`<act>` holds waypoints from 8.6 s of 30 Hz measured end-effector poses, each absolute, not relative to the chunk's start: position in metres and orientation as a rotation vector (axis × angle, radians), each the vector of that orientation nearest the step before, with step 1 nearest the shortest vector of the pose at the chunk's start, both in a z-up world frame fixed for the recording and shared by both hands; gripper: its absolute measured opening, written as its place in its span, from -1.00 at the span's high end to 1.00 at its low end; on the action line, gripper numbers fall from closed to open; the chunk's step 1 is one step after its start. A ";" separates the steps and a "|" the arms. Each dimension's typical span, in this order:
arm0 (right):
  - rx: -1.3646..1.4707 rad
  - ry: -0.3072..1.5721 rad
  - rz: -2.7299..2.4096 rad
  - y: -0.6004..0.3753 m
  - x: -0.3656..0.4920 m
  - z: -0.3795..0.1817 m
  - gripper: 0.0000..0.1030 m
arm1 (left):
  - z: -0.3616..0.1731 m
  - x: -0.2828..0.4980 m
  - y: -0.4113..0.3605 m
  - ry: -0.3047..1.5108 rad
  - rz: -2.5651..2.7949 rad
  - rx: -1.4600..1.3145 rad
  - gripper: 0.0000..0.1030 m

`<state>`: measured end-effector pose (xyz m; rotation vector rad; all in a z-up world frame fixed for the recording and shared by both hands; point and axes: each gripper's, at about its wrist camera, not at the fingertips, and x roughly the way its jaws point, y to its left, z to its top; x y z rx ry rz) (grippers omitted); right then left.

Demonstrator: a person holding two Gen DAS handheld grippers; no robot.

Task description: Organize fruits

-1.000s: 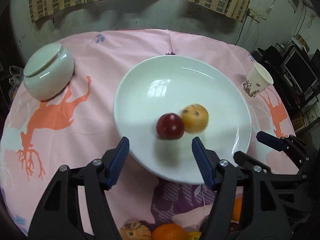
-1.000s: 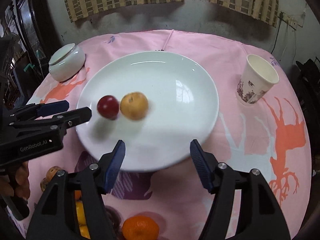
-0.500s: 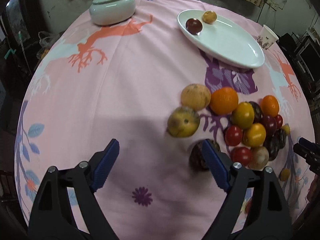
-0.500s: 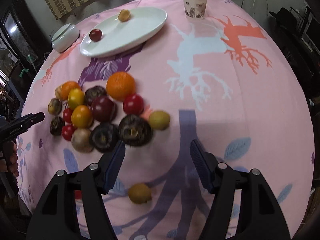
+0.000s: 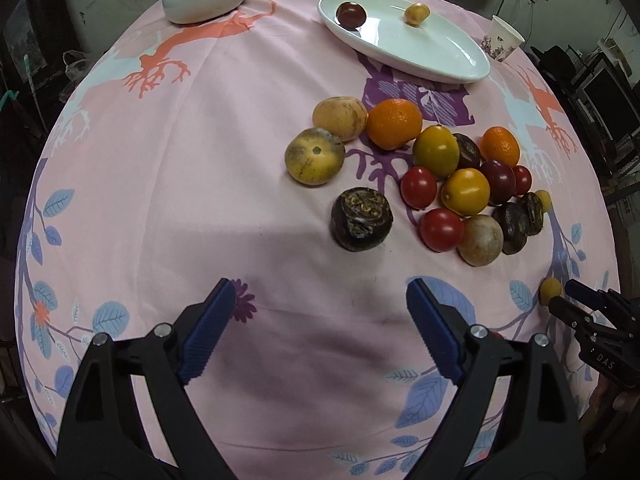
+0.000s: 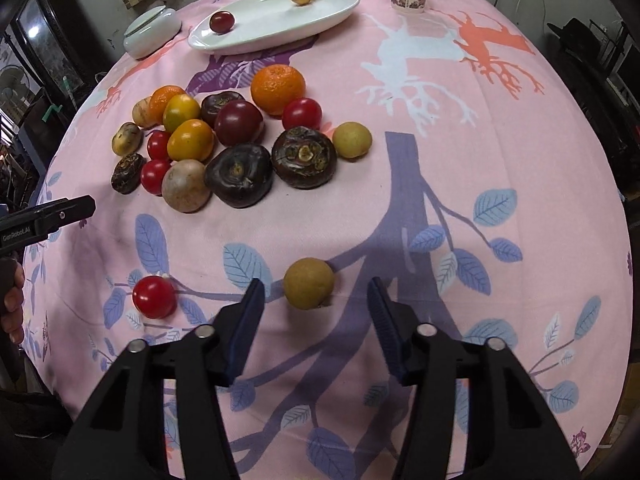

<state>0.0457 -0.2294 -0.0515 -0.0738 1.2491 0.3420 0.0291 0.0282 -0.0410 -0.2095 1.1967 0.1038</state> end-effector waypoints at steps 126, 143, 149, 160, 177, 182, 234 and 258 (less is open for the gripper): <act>-0.220 1.262 0.639 -0.137 0.018 -0.056 0.40 | -0.043 0.032 0.031 1.256 0.153 -0.246 -0.70; -0.090 1.278 0.507 -0.204 0.030 -0.052 0.40 | -0.061 0.074 -0.044 1.229 -0.036 -0.071 -0.30; -0.086 1.276 0.516 -0.202 0.031 -0.052 0.40 | -0.067 0.089 -0.038 1.243 -0.020 -0.130 -0.06; -0.079 1.273 0.520 -0.196 0.037 -0.048 0.40 | -0.055 0.074 -0.017 1.237 -0.059 -0.211 0.36; 0.011 1.103 0.530 -0.187 0.112 0.012 0.40 | 0.005 0.086 0.008 1.104 -0.051 -0.212 0.36; 0.029 1.066 0.517 -0.181 0.157 0.017 0.40 | 0.011 0.130 0.004 1.080 -0.077 -0.197 0.36; 0.090 1.350 0.414 -0.210 0.073 -0.031 0.14 | -0.030 0.050 0.031 1.292 0.077 -0.285 -0.81; 0.163 1.368 0.362 -0.231 0.062 -0.045 -0.19 | -0.056 0.101 0.039 1.231 0.135 -0.173 -0.15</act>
